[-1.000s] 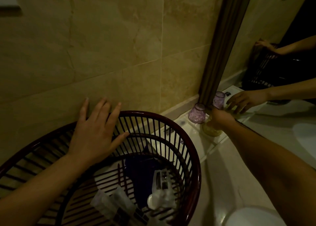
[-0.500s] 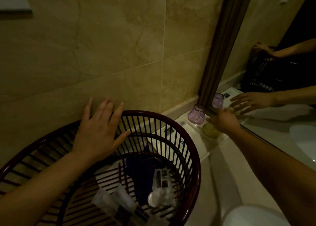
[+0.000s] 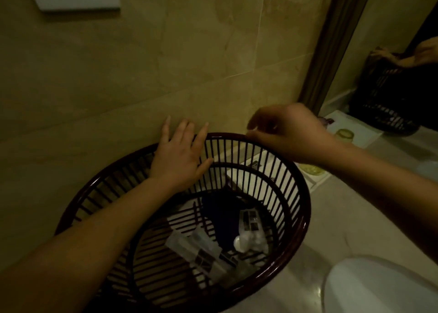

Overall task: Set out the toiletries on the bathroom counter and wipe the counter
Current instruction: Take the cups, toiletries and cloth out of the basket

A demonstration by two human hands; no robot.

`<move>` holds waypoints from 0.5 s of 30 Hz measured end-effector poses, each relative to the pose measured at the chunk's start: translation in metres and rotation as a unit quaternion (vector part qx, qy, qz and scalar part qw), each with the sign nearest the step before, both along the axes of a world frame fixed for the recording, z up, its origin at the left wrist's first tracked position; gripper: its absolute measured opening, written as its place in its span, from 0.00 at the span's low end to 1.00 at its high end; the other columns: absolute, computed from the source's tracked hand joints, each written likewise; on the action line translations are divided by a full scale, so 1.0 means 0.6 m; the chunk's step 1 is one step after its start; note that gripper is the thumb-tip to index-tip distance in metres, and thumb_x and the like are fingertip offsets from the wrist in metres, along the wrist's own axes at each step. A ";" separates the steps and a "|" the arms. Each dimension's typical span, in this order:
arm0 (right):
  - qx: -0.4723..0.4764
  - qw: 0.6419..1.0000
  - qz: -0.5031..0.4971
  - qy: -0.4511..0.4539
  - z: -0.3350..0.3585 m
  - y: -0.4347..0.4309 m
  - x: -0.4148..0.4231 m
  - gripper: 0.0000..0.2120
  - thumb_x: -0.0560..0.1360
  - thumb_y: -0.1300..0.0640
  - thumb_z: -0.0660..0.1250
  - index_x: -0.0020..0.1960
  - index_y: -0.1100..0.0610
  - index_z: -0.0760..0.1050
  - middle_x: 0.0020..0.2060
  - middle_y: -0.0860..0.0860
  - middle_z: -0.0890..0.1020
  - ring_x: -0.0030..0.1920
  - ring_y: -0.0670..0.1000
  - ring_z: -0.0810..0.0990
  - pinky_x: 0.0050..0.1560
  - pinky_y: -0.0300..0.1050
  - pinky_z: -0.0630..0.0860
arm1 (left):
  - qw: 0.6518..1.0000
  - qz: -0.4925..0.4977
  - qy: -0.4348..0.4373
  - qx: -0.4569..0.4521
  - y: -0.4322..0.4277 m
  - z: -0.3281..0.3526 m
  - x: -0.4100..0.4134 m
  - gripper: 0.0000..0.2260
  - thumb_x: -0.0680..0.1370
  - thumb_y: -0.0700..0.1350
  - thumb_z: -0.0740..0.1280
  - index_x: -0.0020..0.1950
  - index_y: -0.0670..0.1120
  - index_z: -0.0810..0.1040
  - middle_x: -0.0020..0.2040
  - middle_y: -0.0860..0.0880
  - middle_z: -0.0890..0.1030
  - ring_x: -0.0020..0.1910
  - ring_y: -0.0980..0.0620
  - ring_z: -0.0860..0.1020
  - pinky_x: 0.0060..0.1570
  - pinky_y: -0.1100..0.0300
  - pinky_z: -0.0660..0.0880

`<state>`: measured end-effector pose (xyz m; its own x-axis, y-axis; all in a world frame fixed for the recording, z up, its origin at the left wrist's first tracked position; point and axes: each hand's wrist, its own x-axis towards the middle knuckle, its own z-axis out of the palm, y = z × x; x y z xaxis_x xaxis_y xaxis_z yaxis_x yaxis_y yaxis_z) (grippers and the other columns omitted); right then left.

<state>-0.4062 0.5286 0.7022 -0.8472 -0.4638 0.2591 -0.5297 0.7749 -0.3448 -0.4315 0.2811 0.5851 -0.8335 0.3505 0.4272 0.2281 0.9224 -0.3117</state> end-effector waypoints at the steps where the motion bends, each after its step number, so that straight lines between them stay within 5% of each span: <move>1: 0.038 0.998 0.037 -0.025 -0.001 -0.025 0.012 0.08 0.76 0.47 0.65 0.52 0.48 0.78 0.40 0.42 0.79 0.41 0.42 0.78 0.43 0.43 0.79 | 1.000 0.000 0.000 0.002 0.000 -0.001 -0.001 0.35 0.78 0.66 0.45 0.78 0.45 0.51 0.71 0.39 0.68 0.75 0.41 0.60 0.74 0.35 0.47; 4: 0.235 0.956 0.165 -0.059 -0.033 -0.106 0.024 0.10 0.76 0.47 0.67 0.53 0.51 0.80 0.40 0.46 0.81 0.40 0.49 0.78 0.40 0.45 0.76 | 1.000 -0.003 -0.002 -0.003 -0.002 -0.003 -0.003 0.36 0.77 0.66 0.45 0.79 0.45 0.49 0.73 0.38 0.66 0.76 0.41 0.58 0.74 0.36 0.46; 7: 0.436 0.843 0.262 -0.172 -0.120 -0.181 0.024 0.18 0.79 0.46 0.64 0.60 0.57 0.79 0.49 0.50 0.81 0.46 0.52 0.77 0.38 0.42 0.72 | 1.000 -0.016 -0.005 -0.005 -0.006 -0.004 -0.002 0.37 0.77 0.64 0.50 0.79 0.46 0.45 0.74 0.38 0.64 0.76 0.41 0.57 0.75 0.38 0.45; 10: 0.540 0.757 0.255 -0.263 -0.227 -0.222 0.027 0.22 0.81 0.45 0.60 0.66 0.61 0.75 0.61 0.57 0.80 0.59 0.58 0.79 0.60 0.53 0.77 | 0.999 -0.031 -0.011 0.008 -0.009 0.003 0.003 0.36 0.77 0.62 0.52 0.79 0.46 0.46 0.74 0.39 0.64 0.76 0.41 0.58 0.75 0.39 0.45; 15: 0.579 0.735 0.249 -0.248 -0.307 -0.234 0.027 0.24 0.81 0.45 0.61 0.71 0.59 0.70 0.68 0.57 0.74 0.66 0.60 0.74 0.63 0.58 0.74 | 0.999 -0.044 -0.020 0.023 -0.013 0.006 0.006 0.35 0.78 0.60 0.53 0.80 0.46 0.46 0.75 0.41 0.63 0.76 0.42 0.57 0.75 0.39 0.44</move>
